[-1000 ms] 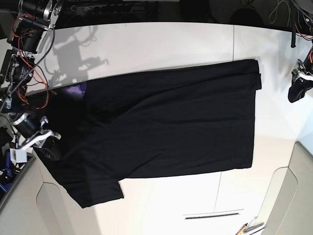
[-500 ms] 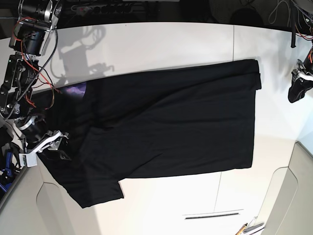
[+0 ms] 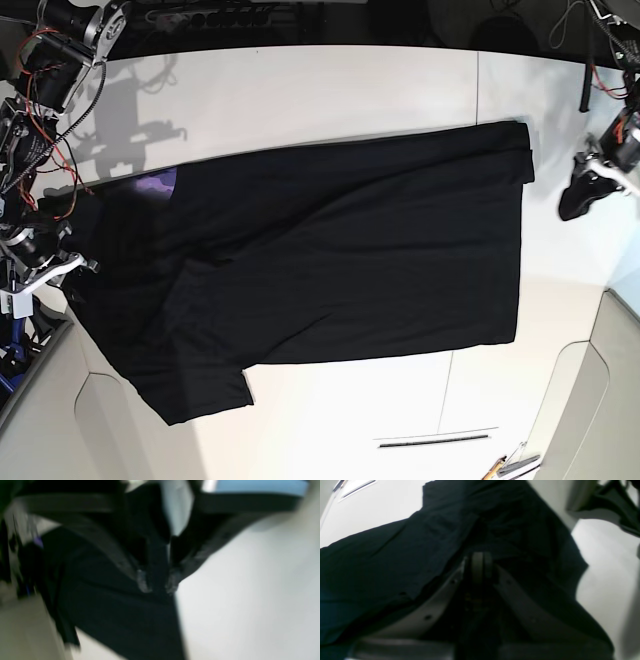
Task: Fold the T-shirt properly
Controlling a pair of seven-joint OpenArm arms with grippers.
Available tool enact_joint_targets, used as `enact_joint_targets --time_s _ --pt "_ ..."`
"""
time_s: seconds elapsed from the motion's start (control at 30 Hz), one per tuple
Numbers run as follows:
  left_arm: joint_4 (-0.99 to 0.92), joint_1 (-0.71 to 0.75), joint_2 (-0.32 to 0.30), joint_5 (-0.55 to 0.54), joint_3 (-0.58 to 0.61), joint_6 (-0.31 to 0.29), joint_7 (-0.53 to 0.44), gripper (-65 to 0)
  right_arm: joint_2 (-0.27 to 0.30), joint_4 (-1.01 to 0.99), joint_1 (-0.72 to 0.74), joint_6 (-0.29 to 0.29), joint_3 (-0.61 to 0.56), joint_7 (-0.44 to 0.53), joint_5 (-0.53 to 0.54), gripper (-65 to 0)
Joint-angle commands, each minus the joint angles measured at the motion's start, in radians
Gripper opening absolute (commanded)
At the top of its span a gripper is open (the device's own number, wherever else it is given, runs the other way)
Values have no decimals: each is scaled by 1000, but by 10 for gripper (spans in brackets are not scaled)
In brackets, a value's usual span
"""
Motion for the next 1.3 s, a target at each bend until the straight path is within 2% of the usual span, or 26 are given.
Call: enact_joint_targets --time_s 0.0,0.03,0.17,0.4,0.57,0.73,0.97,1.03,1.17,1.27 --pt "19 -12 -19 7 26 -9 -13 -609 16 16 22 4 2 23 -6 -650" --pt "19 -16 -19 30 59 -9 -14 -646 16 16 22 4 -2 23 -24 -650" --pt "19 -36 -19 126 154 -9 -14 -650 16 15 21 3 -5 23 -92 -650" --pt "30 -38 -19 214 177 -9 -12 -650 17 -40 21 3 -5 79 -182 -650" --pt "150 -14 -19 216 177 -9 74 -650 17 -187 21 4 -5 124 -168 -650" --pt "274 48 -6 214 178 -9 74 -650 16 -209 -14 4 -9 172 -166 -650" --pt "206 48 82 300 179 -9 45 -650 17 -209 -40 3 -9 172 -191 -650" --pt "172 48 92 321 179 -9 37 -650 17 -209 -48 3 -9 164 -175 -650" --pt "107 48 93 378 179 42 39 -650 17 -208 -74 4 -9 143 -113 -650" --pt "93 64 87 393 177 50 46 -650 17 -204 -87 5 -9 77 -51 -650"
